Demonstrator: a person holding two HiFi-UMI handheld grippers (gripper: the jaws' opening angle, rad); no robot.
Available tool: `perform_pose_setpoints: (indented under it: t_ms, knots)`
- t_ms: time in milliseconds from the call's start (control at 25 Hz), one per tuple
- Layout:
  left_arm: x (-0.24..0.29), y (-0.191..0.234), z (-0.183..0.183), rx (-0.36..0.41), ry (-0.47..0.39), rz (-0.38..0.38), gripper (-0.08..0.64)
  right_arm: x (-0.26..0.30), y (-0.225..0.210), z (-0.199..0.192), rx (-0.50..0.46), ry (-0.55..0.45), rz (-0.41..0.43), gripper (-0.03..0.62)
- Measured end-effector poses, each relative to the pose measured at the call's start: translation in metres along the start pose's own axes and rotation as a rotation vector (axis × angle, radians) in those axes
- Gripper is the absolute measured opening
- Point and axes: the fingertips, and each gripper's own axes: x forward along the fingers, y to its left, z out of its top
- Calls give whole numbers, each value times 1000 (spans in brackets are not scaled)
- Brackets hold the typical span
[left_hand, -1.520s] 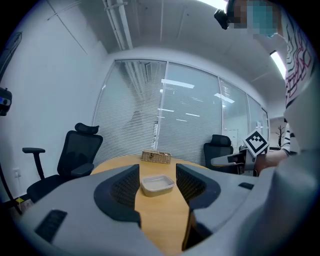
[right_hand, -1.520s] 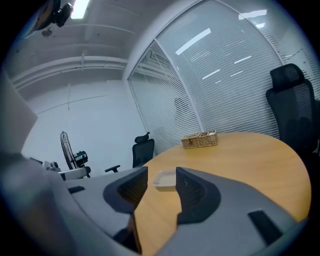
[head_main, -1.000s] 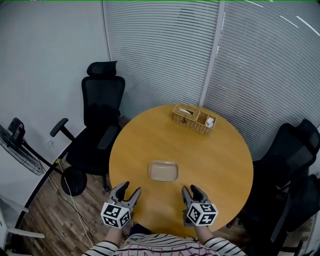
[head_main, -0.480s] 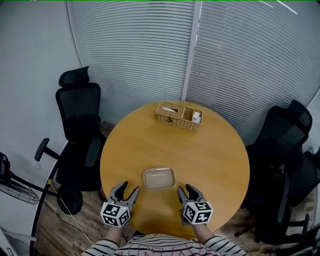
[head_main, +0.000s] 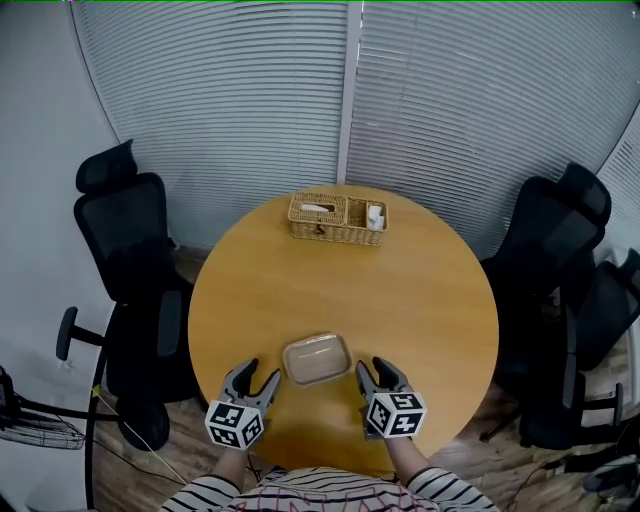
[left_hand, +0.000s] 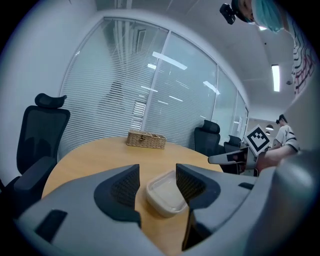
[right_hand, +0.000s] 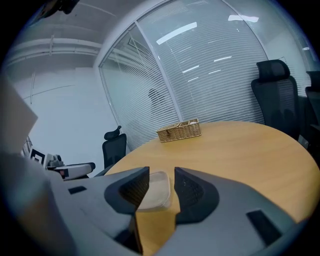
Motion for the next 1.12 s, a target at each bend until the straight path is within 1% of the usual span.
perform_pose_setpoints:
  t_ms: [280, 520, 880, 1120]
  knots:
    - [29, 17, -12, 6, 39, -50, 207, 26, -3, -13, 28, 11, -45, 166]
    - [50, 25, -29, -18, 76, -85, 207, 44, -6, -31, 26, 44, -70, 163]
    - [64, 24, -62, -124, 138, -124, 207, 57, -1, -45, 32, 53, -59, 161]
    - [69, 17, -69, -161, 148, -142, 207, 65, -2, -53, 32, 69, -52, 161]
